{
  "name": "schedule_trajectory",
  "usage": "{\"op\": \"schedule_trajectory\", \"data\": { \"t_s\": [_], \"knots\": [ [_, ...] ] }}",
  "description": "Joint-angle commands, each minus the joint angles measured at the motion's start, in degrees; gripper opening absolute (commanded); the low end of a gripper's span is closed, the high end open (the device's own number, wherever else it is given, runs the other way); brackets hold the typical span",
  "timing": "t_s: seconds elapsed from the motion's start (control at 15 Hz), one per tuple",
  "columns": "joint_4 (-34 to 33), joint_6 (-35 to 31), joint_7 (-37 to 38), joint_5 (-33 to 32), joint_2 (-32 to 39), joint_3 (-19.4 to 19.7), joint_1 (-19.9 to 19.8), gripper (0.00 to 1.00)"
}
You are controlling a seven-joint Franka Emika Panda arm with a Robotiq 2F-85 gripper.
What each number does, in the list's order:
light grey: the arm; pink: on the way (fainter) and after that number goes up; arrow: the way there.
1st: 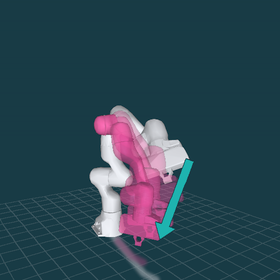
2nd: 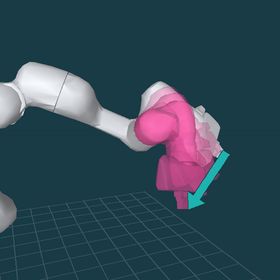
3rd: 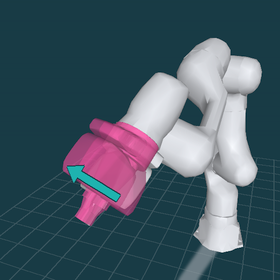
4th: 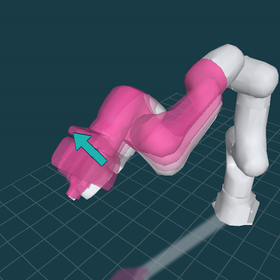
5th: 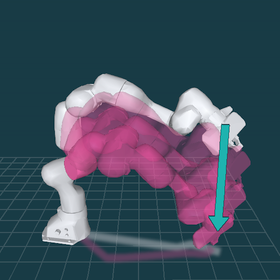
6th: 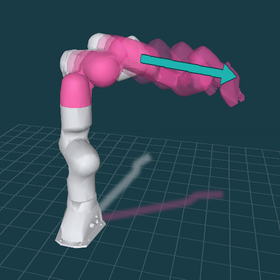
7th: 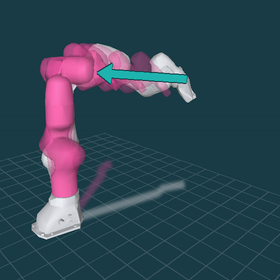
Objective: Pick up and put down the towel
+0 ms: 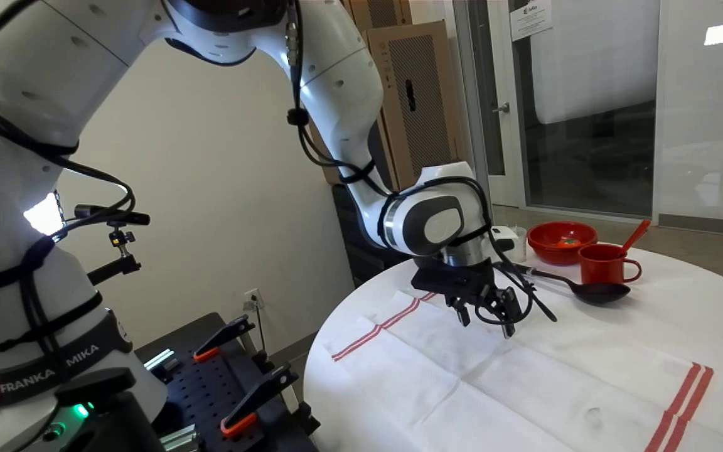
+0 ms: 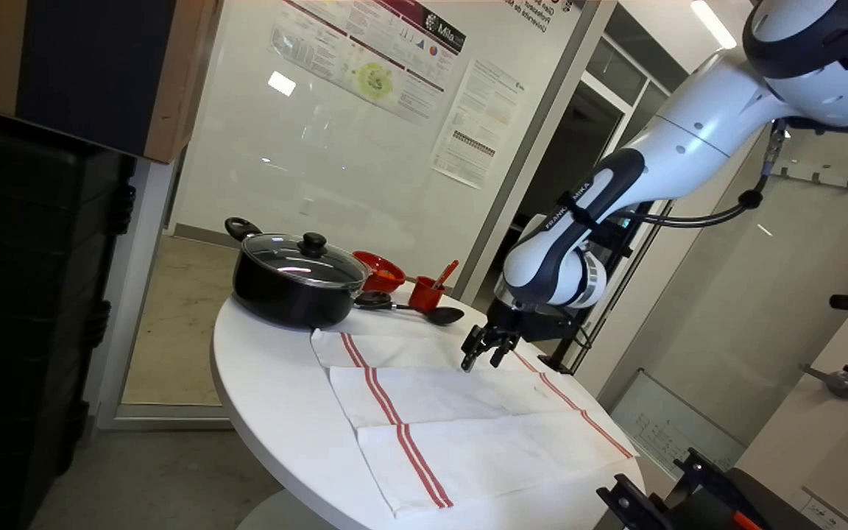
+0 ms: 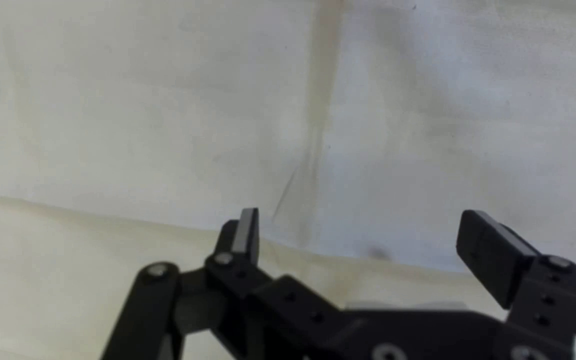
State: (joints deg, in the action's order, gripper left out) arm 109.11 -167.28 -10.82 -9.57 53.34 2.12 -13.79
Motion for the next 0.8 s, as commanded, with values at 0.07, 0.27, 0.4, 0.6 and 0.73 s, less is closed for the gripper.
{"op": "schedule_trajectory", "data": {
  "t_s": [0.07,0.27,0.4,0.6,0.73],
  "knots": [
    [-6.08,6.72,-1.44,2.28,4.6,-1.87,-1.37,1.0],
    [-6.41,8.62,-1.81,3.16,5.06,-2.31,-2.37,0.74],
    [-5.93,8.57,-2.57,3.73,4.81,-3.07,-3.7,0.6],
    [-5.0,7.88,-3.79,4.33,3.95,-4.55,-5.75,0.36],
    [-4.23,7.3,-4.54,4.93,3.14,-5.64,-7.07,0.21]
  ]
}}
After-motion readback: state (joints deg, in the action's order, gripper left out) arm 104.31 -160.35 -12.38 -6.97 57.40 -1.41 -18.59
